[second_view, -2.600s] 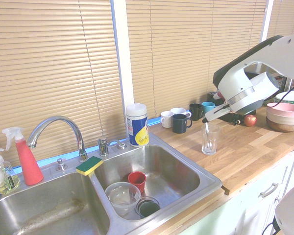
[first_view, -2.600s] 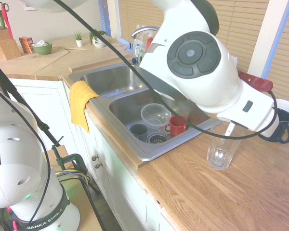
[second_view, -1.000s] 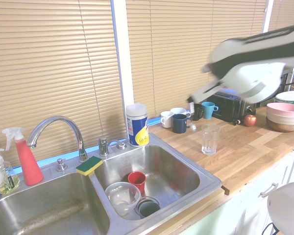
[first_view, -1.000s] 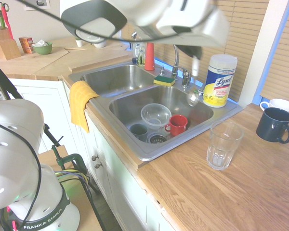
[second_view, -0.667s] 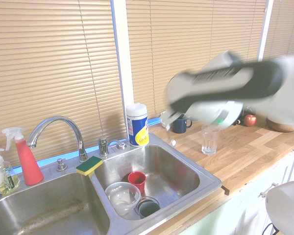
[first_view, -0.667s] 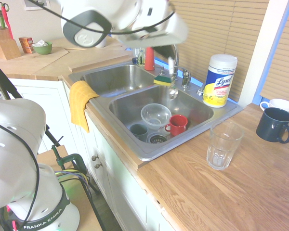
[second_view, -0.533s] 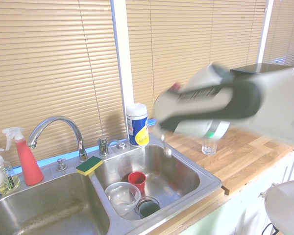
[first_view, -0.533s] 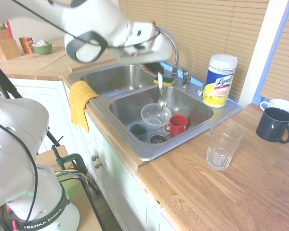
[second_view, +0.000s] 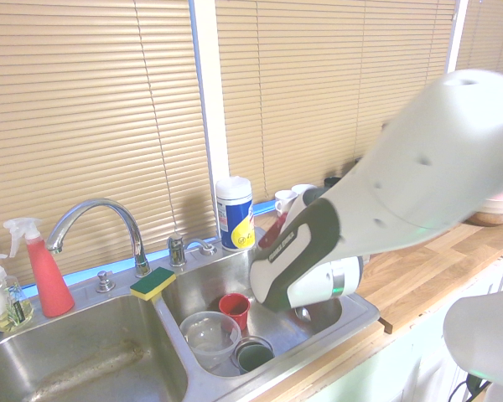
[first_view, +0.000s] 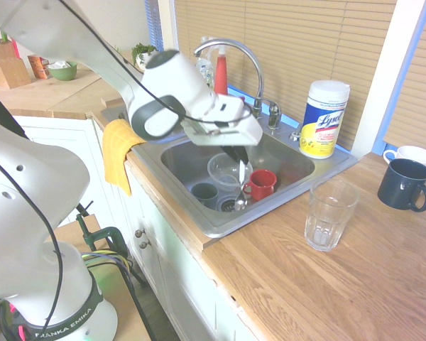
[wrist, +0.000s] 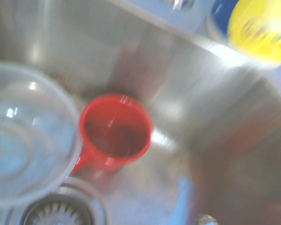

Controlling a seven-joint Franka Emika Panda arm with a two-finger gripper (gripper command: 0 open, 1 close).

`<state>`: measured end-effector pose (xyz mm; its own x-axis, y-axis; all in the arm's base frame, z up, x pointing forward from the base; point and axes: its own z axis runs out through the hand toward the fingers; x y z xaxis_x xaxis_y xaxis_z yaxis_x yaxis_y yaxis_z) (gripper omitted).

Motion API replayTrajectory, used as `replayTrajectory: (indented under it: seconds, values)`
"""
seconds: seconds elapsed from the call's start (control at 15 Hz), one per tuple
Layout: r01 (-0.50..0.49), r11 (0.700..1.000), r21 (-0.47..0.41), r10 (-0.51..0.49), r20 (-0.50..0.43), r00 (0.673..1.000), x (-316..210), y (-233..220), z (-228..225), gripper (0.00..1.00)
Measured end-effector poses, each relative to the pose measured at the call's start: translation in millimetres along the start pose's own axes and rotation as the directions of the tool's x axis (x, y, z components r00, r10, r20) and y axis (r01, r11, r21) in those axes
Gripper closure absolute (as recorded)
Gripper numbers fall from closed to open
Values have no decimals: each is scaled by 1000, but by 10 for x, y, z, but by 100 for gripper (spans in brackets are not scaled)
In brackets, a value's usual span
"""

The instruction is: Put the spoon into the sink

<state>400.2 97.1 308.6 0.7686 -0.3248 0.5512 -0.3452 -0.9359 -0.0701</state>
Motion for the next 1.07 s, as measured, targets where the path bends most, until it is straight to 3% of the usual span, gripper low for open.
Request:
replayTrajectory:
  seconds: [0.2,0.27,1.07]
  values:
    - [18,999,-46,-17,36,999,-106,6,271,100]
    - [22,998,-54,-19,45,999,-111,-12,336,0]
    - [6,997,-79,1,82,997,7,-31,675,0]
